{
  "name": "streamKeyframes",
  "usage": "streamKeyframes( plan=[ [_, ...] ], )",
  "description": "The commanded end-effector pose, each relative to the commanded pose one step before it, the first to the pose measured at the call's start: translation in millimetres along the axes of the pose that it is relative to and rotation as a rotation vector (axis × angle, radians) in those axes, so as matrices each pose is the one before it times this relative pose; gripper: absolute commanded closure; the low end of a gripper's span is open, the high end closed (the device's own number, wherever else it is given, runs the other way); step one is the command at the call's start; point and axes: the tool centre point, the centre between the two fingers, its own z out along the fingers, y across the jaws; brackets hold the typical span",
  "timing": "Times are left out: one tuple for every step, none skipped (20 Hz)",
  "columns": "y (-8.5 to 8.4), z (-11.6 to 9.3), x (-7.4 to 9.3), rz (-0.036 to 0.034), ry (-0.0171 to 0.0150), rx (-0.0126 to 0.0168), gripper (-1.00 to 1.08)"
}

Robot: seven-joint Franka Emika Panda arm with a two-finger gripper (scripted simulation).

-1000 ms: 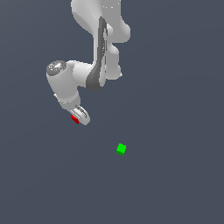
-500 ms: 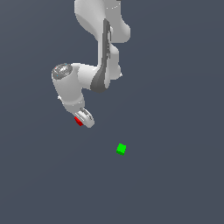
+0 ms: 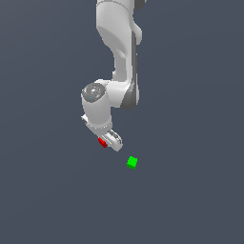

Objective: Stack the red cube on top of the green cube.

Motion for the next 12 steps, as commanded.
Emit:
streamKeyframes(
  plan=[
    [-28.37, 5.81, -6.39, 0.00024, 0.00024, 0.00068, 1.08],
    [-11.4, 2.42, -2.38, 0.0, 0.0, 0.0, 1.08],
    [-11.43, 2.42, -2.34, 0.0, 0.0, 0.0, 1.08],
    [-11.32, 2.39, -2.25, 0.0, 0.0, 0.0, 1.08],
    [-10.63, 2.23, -2.05, 0.0, 0.0, 0.0, 1.08],
    [-9.84, 2.06, -1.85, 0.0, 0.0, 0.0, 1.08],
    [-9.01, 1.88, -1.65, 0.0, 0.0, 0.0, 1.08],
    [-8.17, 1.7, -1.46, 0.0, 0.0, 0.0, 1.08],
    [-7.36, 1.52, -1.26, 0.0, 0.0, 0.0, 1.08],
    [-6.87, 1.69, -1.27, -0.00042, 0.0, -0.00073, 1.08],
    [-5.92, 1.2, -0.91, 0.0, 0.0, 0.0, 1.08],
    [-5.32, 1.07, -0.78, 0.0, 0.0, 0.0, 1.08]
  ],
)
